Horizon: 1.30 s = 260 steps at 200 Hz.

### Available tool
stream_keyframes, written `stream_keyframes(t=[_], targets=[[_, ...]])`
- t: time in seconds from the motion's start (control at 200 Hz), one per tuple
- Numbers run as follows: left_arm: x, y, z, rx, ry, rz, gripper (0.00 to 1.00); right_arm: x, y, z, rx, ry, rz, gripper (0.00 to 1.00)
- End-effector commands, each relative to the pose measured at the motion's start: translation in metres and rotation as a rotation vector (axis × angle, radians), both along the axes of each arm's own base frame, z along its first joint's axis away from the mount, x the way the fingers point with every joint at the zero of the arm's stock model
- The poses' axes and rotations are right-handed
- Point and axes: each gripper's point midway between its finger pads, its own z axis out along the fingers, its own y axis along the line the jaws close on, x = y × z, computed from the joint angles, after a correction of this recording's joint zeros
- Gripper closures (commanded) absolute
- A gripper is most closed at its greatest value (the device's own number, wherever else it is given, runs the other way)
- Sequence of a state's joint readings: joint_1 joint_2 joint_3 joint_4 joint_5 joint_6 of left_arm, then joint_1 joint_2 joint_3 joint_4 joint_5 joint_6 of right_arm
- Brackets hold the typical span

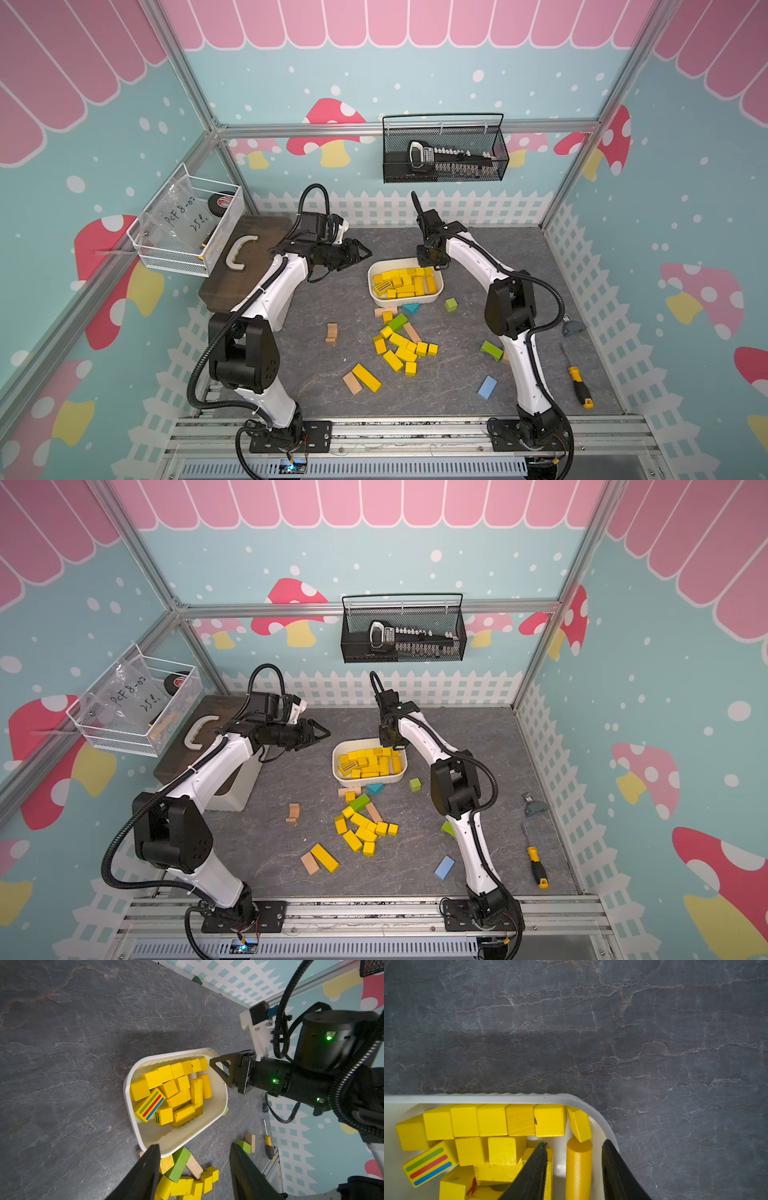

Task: Pick out the yellow building blocks
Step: Place the building block in the storage box.

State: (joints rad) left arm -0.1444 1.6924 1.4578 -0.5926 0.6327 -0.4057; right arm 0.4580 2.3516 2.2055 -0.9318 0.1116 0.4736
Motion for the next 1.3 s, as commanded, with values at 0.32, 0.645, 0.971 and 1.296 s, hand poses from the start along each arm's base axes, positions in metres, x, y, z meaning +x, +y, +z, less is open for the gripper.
stream_keyframes(t=[0.32, 0.645, 0.971, 1.296], targets=[[-0.001, 0.003, 0.006, -0.009, -0.030, 0.007, 0.40, -0.038, 0.013, 0.040, 0.161, -0.070, 0.081, 0.57], [-0.002, 0.006, 0.013, 0.005, -0.065, 0.019, 0.39, -0.062, 0.094, 0.070, 0.582, -0.344, 0.327, 0.02], [-0.005, 0.014, 0.022, 0.050, -0.115, 0.040, 0.38, -0.055, 0.169, 0.027, 0.651, -0.372, 0.550, 0.02], [-0.003, 0.018, 0.023, 0.044, -0.114, 0.048, 0.38, -0.052, 0.182, -0.042, 0.523, -0.247, 0.588, 0.02]])
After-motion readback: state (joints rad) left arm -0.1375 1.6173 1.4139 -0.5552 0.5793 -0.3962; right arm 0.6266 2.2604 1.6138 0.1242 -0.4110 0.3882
